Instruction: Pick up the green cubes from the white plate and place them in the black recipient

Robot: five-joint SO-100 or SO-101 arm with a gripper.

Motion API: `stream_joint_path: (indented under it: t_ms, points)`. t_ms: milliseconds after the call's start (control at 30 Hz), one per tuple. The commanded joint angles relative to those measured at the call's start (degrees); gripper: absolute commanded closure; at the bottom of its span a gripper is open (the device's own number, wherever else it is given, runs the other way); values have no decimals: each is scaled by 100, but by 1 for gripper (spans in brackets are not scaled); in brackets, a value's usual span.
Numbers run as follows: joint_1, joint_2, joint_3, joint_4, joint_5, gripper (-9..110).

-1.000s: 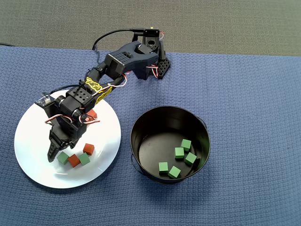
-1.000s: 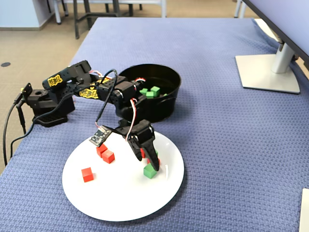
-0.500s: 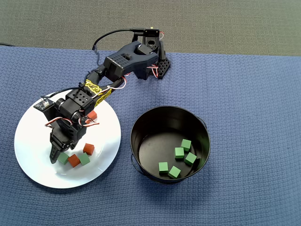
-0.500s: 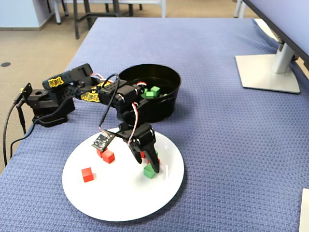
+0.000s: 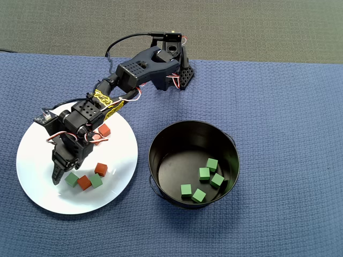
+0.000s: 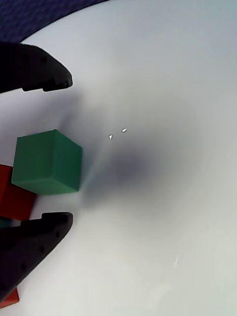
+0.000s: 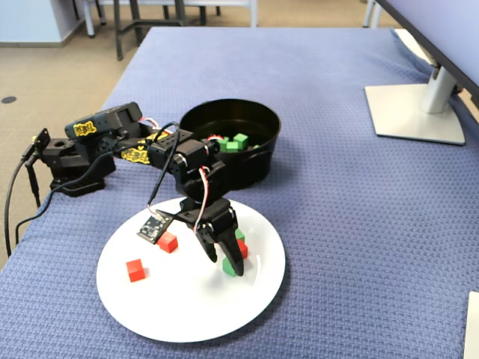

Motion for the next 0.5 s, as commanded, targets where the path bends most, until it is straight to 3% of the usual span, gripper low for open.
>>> stream_joint_path:
  t_ms: [0,467]
  points:
    - [53,70,-343,-211,-88,78]
    - [-9,62,-229,-483,-132,79]
